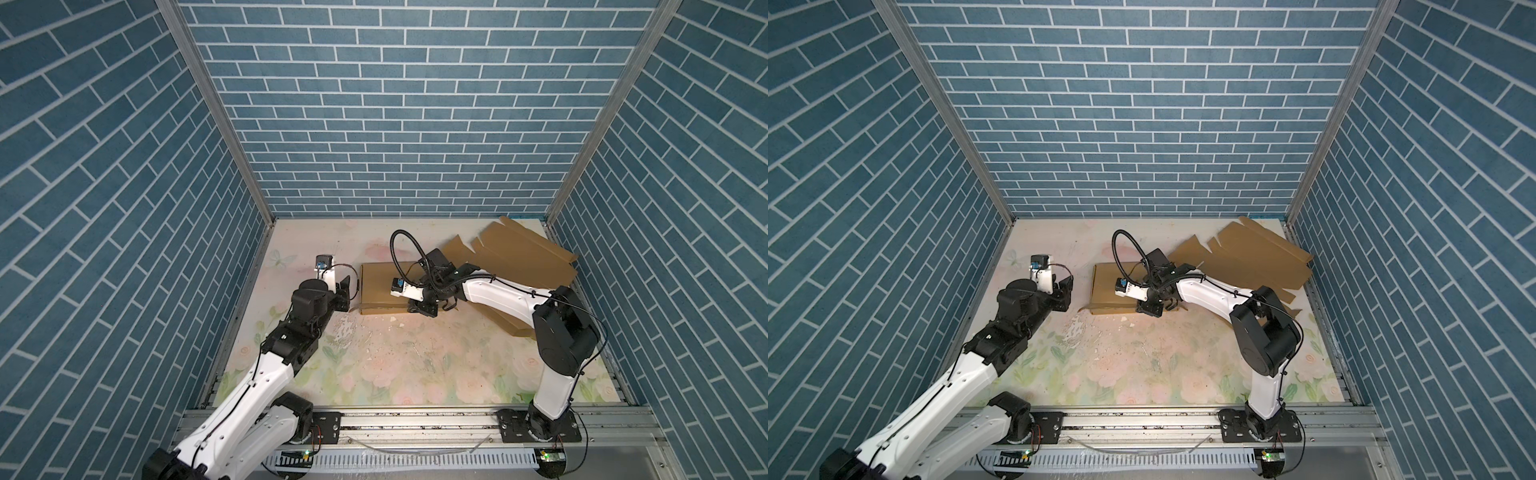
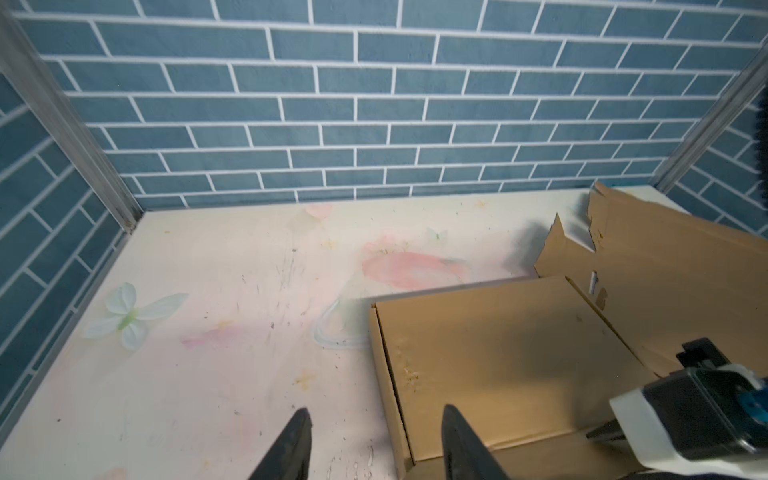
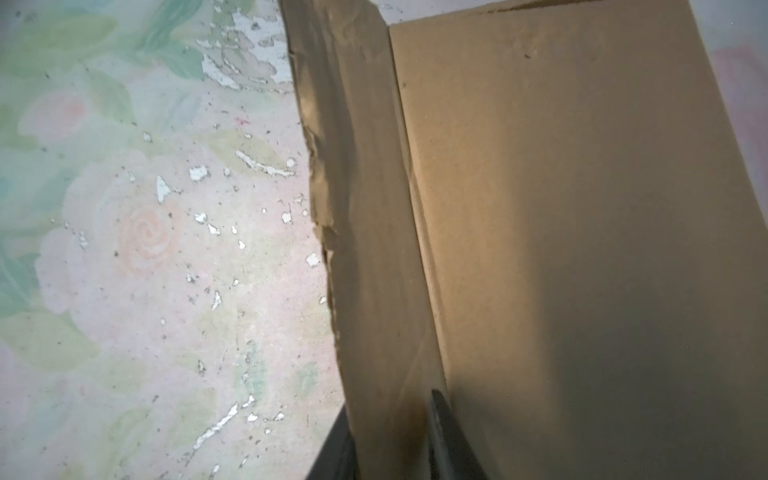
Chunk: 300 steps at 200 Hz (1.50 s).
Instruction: Fold the paper box
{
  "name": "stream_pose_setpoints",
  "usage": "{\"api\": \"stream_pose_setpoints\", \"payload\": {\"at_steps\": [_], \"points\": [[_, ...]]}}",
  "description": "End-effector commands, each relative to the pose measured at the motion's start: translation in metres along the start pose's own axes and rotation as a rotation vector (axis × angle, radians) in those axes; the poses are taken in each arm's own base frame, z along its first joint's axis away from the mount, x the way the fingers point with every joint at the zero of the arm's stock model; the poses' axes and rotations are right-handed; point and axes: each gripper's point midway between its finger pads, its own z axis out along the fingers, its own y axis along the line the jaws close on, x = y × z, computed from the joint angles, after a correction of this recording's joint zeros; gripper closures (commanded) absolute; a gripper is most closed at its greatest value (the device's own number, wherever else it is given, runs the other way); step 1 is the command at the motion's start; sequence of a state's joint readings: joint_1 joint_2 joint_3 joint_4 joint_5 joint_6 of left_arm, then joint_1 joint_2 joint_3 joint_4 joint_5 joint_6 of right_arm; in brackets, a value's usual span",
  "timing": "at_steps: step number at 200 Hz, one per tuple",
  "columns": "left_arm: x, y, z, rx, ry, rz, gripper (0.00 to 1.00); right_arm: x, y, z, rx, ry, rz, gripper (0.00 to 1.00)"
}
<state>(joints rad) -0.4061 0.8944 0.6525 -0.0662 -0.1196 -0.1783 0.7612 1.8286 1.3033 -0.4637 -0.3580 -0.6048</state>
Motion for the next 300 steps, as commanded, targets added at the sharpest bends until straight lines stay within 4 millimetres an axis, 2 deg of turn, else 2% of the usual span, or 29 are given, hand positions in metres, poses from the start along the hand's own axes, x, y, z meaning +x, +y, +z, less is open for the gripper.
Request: {"api": "stream_pose_setpoints", "payload": {"at_steps": [1,32,53,86,88,97,136,154,176,200,204,207,214,231,246,273,300], "points": [[0.003,-0.013,0.011,0.101,0.105,-0.066,0.49,0.001,0.007,-0.008,-0.018,0.005,0.046,0.58],[0.019,-0.021,0.033,0.19,0.239,-0.194,0.51,-0.003,0.029,-0.016,-0.176,-0.035,0.183,0.39],[0.025,-0.038,0.048,0.283,0.251,-0.281,0.58,-0.002,0.032,-0.021,-0.209,-0.068,0.27,0.35],[0.051,-0.05,0.069,0.341,0.281,-0.357,0.64,-0.008,0.016,-0.027,-0.161,-0.167,0.407,0.34],[0.06,-0.049,0.069,0.335,0.298,-0.361,0.64,-0.008,0.015,-0.027,-0.158,-0.168,0.418,0.34],[0.074,-0.048,0.073,0.331,0.322,-0.37,0.64,-0.007,0.011,-0.025,-0.139,-0.175,0.445,0.35],[0.119,-0.041,0.082,0.28,0.405,-0.376,0.67,0.022,-0.017,-0.003,-0.014,-0.09,0.627,0.43],[0.132,-0.037,0.08,0.262,0.44,-0.368,0.67,0.028,-0.023,-0.002,0.002,-0.076,0.676,0.45],[0.121,-0.038,0.075,0.265,0.429,-0.359,0.66,0.022,-0.031,-0.015,0.022,-0.116,0.72,0.46],[0.096,-0.036,0.071,0.25,0.42,-0.308,0.63,0.015,-0.051,-0.043,0.073,-0.203,0.81,0.45],[0.097,-0.034,0.07,0.243,0.429,-0.304,0.61,0.015,-0.055,-0.048,0.081,-0.214,0.827,0.45],[0.088,-0.035,0.071,0.244,0.416,-0.303,0.6,0.015,-0.058,-0.053,0.09,-0.226,0.841,0.45],[0.082,-0.032,0.072,0.236,0.417,-0.299,0.57,0.015,-0.064,-0.062,0.108,-0.243,0.871,0.44],[0.071,-0.018,0.074,0.201,0.413,-0.306,0.5,0.028,-0.08,-0.08,0.166,-0.26,0.969,0.41],[0.067,-0.005,0.078,0.177,0.409,-0.336,0.44,0.049,-0.093,-0.091,0.213,-0.273,1.079,0.35],[0.073,0.0,0.09,0.185,0.441,-0.358,0.33,0.08,-0.103,-0.091,0.189,-0.27,1.232,0.26],[0.084,0.004,0.107,0.2,0.473,-0.412,0.23,0.082,-0.105,-0.078,0.102,-0.275,1.304,0.21]]}}
